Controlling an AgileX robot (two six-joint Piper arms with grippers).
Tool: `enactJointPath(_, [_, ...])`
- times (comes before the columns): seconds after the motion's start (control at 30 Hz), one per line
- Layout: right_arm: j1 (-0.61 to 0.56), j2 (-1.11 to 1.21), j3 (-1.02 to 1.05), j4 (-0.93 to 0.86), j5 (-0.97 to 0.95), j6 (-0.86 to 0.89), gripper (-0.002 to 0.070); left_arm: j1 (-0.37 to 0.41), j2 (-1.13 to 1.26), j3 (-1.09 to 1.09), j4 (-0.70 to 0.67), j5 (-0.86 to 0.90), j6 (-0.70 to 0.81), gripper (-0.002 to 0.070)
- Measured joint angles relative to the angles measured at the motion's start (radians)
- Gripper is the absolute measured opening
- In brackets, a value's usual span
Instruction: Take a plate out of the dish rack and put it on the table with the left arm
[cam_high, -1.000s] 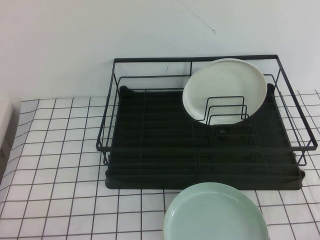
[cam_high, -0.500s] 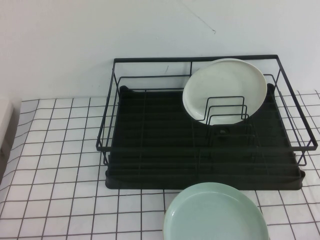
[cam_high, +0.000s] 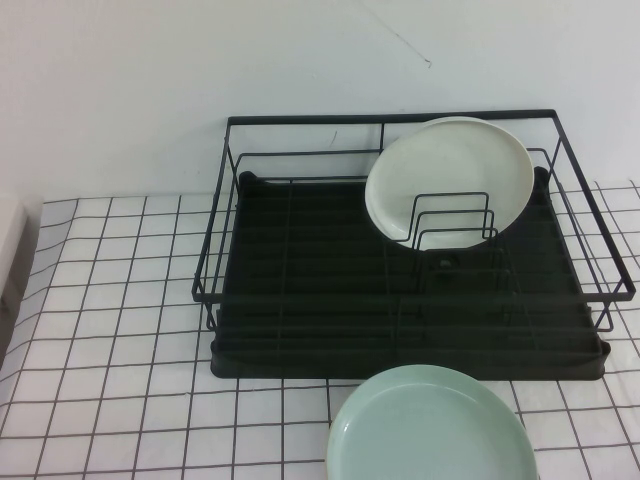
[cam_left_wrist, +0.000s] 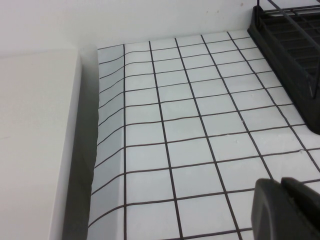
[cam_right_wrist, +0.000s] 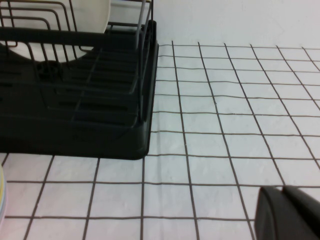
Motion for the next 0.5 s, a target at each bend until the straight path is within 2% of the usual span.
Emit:
enactJointPath(0.27, [0.0, 0.0, 0.0, 0.0, 0.0, 0.0, -0.0001, 0.0, 0.0, 0.0, -0.017, -0.004, 0.0, -0.0003])
enactJointPath(0.37, [0.0, 0.0, 0.0, 0.0, 0.0, 0.0, -0.0001, 0.0, 0.0, 0.002, -0.134, -0.029, 0.0, -0.0003])
enactJointPath(0.5, [0.0, 0.0, 0.0, 0.0, 0.0, 0.0, -0.0001, 0.0, 0.0, 0.006, -0.388, -0.062, 0.0, -0.0003])
